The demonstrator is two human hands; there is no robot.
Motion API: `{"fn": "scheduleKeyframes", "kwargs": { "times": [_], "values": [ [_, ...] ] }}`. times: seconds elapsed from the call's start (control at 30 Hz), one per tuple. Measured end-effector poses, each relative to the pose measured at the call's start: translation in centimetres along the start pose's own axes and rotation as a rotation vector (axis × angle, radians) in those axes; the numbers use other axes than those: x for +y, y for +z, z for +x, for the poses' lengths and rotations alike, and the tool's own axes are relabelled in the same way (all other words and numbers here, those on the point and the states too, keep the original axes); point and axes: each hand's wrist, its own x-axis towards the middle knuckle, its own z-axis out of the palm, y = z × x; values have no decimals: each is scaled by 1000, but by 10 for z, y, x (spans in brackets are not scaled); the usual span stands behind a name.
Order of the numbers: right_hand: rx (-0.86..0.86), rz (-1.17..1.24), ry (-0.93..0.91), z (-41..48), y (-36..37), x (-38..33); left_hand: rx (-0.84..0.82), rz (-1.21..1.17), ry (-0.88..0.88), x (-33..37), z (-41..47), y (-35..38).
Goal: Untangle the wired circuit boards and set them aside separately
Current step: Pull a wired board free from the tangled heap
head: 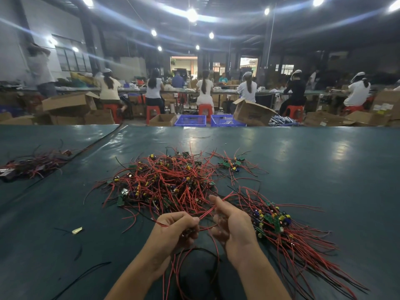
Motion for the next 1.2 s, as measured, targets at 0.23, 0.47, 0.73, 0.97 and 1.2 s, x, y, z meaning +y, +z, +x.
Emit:
{"fn": "scheduleKeyframes", "kwargs": {
  "times": [0.23, 0.47, 0.73, 0.97, 1.2],
  "values": [
    [97, -67, -178, -4, 7, 7, -17, -7, 25, 3, -1, -8],
    [177, 149, -89, -3, 4, 3, -134, 26, 28, -1, -4, -2],
    [100, 248, -87, -5, 3, -3, -69, -86, -4, 4, -3, -8],
    [-141, -230, -142, -17, 18, 14, 74, -46, -6, 0, 3, -13],
    [-145, -144, 57, -16, 18, 18, 33, 62, 21, 0, 1, -8]
  ]
}}
